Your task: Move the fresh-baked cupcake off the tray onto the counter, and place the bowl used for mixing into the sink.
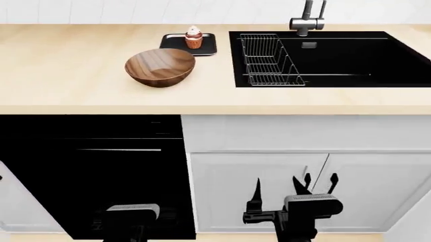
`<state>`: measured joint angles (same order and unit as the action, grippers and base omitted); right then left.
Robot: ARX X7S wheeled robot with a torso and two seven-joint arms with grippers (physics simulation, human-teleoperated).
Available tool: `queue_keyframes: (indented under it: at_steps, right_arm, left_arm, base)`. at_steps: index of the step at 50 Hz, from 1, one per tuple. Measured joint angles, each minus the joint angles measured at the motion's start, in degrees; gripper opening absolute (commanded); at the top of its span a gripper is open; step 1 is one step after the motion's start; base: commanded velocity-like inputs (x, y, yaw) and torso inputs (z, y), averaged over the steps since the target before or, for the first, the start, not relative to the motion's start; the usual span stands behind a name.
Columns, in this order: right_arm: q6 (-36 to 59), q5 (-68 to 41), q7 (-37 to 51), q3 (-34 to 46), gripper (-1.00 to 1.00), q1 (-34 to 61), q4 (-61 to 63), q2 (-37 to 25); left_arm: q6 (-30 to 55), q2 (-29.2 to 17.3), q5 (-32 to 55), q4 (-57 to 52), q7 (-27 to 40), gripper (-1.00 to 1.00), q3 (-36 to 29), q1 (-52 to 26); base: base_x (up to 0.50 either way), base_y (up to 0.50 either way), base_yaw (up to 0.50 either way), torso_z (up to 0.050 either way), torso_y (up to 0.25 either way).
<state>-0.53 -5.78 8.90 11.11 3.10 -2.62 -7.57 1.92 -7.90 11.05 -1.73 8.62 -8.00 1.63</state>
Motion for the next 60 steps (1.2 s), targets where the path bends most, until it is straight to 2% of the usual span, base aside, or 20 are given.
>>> queue_keyframes:
  at_steps: [23,60]
  right_arm:
    - [0.01,-0.90,0.86,1.03,1.00,0.20,0.05,-0.77]
    - [0.41,-2.34,2.63,1.91,1.00,0.21,0.19,-1.78]
  left_arm:
    - [-0.17,-0.93,0.71,-0.10,0.93,1.00,-0.94,0.08]
    - [-0.54,-1.96,1.64,0.18,2.20,1.00,-2.28,-0.19]
  base:
    - [0.00,0.37,0.00,0.000,0.000]
    - [0.12,0.00,0.00,0.000,0.000]
